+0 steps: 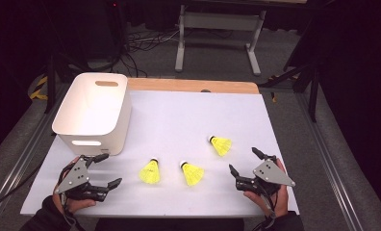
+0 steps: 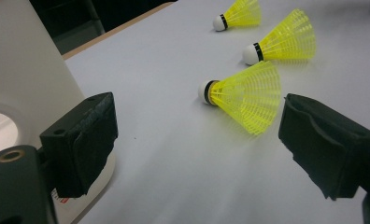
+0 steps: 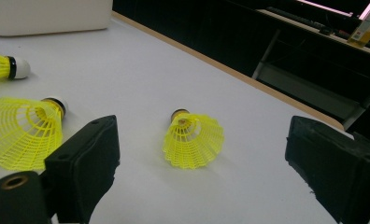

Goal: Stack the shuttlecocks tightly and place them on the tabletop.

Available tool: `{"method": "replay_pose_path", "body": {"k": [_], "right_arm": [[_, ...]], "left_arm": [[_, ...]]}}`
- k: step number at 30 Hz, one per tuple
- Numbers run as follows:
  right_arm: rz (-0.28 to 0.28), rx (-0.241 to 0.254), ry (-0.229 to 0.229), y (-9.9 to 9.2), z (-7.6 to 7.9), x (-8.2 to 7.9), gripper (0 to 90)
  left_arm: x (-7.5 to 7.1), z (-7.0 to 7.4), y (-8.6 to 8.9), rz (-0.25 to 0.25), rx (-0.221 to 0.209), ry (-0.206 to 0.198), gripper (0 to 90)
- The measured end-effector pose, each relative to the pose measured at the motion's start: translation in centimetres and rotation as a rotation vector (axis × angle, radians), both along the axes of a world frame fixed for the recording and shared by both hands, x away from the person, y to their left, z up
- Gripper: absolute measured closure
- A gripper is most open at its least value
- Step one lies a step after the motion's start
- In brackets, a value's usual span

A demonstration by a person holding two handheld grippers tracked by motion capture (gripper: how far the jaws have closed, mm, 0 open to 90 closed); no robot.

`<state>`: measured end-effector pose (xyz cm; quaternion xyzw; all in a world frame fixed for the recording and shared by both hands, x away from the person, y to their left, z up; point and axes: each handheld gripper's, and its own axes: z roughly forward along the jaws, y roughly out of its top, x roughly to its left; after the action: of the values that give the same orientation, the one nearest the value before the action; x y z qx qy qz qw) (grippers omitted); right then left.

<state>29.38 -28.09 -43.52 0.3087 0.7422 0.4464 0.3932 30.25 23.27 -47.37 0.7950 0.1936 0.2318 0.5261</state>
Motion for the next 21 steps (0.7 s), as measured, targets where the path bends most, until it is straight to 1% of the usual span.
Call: {"method": "replay_pose_path", "body": {"k": [4, 8, 10, 13, 16, 18, 20, 21], "right_arm": [[-0.012, 0.016, 0.004, -0.3, 0.0, 0.1, 11.2], [-0.02, 0.012, 0.0, -0.3, 0.0, 0.1, 11.3], [-0.022, 0.01, -0.006, -0.2, 0.1, 0.1, 11.5], [-0.026, 0.005, -0.011, -0.3, 0.0, 0.0, 11.9], [-0.033, 0.01, -0.005, -0.5, -0.1, 0.0, 12.0], [-0.04, 0.015, -0.007, -0.6, -0.1, -0.1, 12.1], [-0.042, 0.014, -0.011, -0.7, -0.1, -0.1, 12.3], [-0.044, 0.014, -0.01, -0.7, -0.1, -0.1, 12.3]], "left_arm": [[0.0, 0.0, -0.1, -0.005, 0.003, 0.003, 12.8], [-0.1, -0.1, -0.2, -0.007, 0.005, 0.009, 12.9], [-0.2, -0.1, -0.3, -0.014, 0.006, 0.008, 12.8], [-0.2, 0.0, -0.7, -0.032, 0.019, 0.005, 12.8], [0.1, 0.2, -1.5, -0.055, 0.029, 0.0, 12.9], [0.4, 0.3, -2.3, -0.082, 0.029, 0.006, 12.8], [0.6, 0.3, -3.2, -0.104, 0.05, 0.008, 12.9], [0.7, 0.3, -3.6, -0.116, 0.052, 0.013, 12.9]]}}
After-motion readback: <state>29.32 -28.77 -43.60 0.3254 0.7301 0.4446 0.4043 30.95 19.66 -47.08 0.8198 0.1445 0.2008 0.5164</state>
